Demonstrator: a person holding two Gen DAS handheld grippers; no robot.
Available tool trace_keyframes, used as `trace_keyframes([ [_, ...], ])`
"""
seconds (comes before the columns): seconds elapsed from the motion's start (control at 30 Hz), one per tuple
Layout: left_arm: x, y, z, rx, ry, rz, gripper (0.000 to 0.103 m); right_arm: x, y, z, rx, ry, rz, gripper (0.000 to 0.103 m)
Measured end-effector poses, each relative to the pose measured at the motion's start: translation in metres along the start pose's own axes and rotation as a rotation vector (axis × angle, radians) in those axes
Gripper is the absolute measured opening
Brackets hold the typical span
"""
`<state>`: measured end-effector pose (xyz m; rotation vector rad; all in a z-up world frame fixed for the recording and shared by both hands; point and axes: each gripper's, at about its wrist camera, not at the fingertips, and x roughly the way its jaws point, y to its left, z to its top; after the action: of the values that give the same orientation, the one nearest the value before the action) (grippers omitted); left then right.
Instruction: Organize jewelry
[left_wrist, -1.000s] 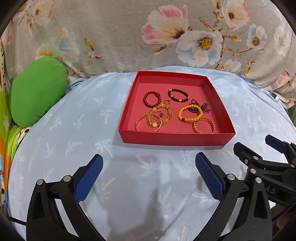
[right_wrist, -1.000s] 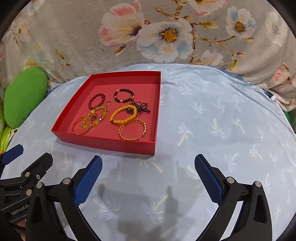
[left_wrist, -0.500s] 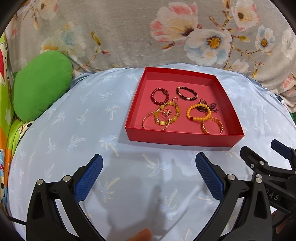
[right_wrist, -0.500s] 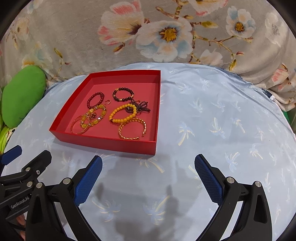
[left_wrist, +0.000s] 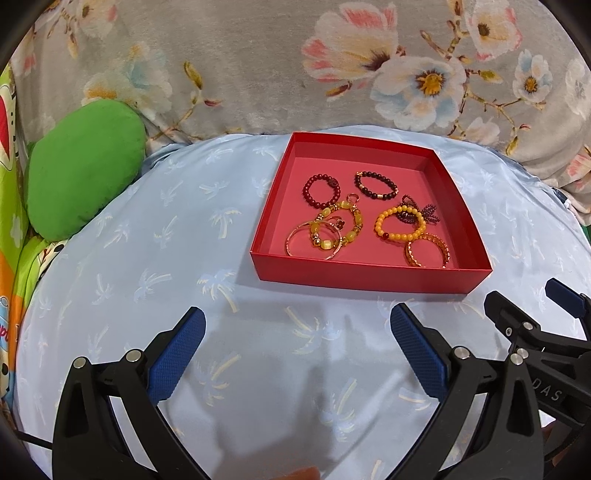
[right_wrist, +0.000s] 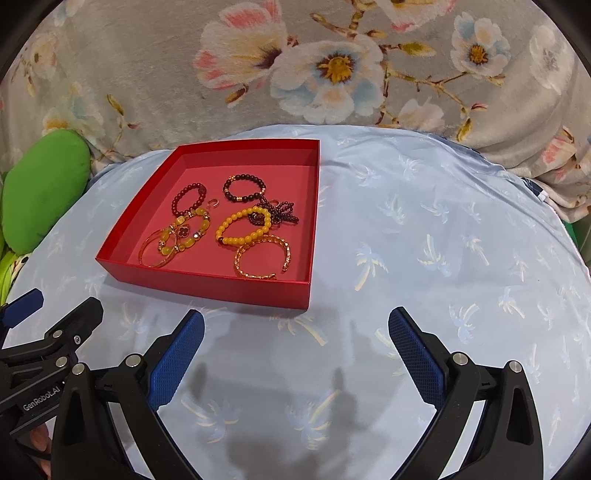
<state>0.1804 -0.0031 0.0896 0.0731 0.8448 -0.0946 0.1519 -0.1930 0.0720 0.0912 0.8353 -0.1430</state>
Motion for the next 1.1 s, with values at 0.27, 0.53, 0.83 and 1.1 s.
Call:
trace_keyframes([
  [0.27, -0.0029, -0.0001, -0.0003, -0.006, -0.015, 0.010, 0.096, 0.0001, -0.0011, 0.0002, 0.000, -0.001, -0.001, 0.096],
  [0.53, -0.0030, 0.0000, -0.0008, -0.008, -0.008, 0.009, 0.096, -0.0010, -0.0018, -0.0001, -0.001, 0.001, -0.004, 0.096],
  [0.83, -0.0025, -0.0003, -0.0017, -0.005, -0.002, 0.003, 0.096, -0.0011, -0.0027, -0.0001, -0.001, 0.002, -0.007, 0.096],
  [1.1, -0.0022, -0.0017, -0.0027, -0.001, 0.003, -0.006, 0.096, -0.0003, -0.0030, -0.0024, 0.006, 0.010, -0.014, 0.096],
])
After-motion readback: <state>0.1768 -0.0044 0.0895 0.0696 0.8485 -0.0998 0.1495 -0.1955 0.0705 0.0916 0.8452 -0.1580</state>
